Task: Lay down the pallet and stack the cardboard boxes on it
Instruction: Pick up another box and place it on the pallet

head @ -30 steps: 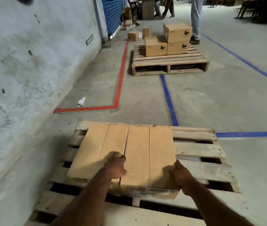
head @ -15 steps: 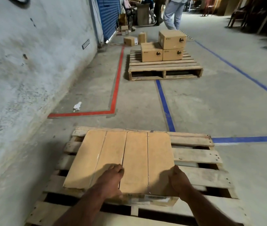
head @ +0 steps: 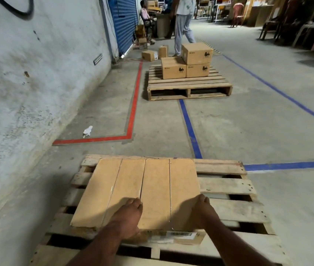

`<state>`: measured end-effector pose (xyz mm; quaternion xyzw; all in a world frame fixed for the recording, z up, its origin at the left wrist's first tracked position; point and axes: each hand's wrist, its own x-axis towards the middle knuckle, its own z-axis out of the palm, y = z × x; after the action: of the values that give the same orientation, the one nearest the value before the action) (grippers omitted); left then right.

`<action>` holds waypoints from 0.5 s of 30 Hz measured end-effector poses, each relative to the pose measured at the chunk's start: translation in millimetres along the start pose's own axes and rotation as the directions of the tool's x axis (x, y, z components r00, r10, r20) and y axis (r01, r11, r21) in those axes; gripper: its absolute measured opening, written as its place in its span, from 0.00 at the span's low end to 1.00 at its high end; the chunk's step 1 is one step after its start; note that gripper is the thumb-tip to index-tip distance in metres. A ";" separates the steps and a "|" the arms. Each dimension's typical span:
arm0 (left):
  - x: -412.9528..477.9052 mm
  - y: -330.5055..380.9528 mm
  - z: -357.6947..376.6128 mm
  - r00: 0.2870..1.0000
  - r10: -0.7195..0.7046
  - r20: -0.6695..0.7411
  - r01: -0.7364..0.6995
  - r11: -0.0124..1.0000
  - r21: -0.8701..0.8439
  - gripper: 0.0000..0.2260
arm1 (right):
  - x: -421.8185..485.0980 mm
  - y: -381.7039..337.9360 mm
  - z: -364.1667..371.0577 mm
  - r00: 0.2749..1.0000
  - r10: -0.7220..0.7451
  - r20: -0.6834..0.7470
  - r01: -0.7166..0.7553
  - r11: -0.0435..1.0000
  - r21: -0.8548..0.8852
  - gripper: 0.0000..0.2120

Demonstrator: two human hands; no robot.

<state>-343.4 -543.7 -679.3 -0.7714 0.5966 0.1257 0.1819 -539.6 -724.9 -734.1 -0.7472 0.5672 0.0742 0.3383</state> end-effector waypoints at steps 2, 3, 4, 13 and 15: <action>-1.0 5.4 -8.0 0.999 0.000 0.053 -0.003 0.998 0.055 0.35 | -6.8 -4.7 -2.0 0.995 -0.098 0.029 0.101 0.985 -0.142 0.37; 0.6 6.8 -14.0 0.996 -0.003 0.092 -0.004 0.997 0.077 0.34 | -11.9 -6.9 -2.4 0.989 -0.141 0.047 0.147 0.970 -0.192 0.40; 4.5 7.2 -20.1 0.990 -0.013 0.140 0.001 0.996 0.085 0.32 | -15.5 -8.2 -4.9 0.983 -0.173 0.062 0.182 0.959 -0.219 0.42; 53.5 90.9 -126.2 0.992 0.007 -0.127 -0.006 1.000 0.011 0.34 | -39.8 18.4 -112.0 0.923 -0.374 -0.096 0.315 0.872 -0.374 0.30; 60.1 137.9 -156.2 0.990 0.018 -0.142 -0.018 1.000 0.002 0.34 | -49.9 53.1 -153.9 0.928 -0.350 -0.127 0.282 0.884 -0.373 0.31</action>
<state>-464.8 -694.1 -581.2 -0.7728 0.6152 0.0717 0.1382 -646.6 -782.6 -614.8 -0.8814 0.4447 0.0454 0.1524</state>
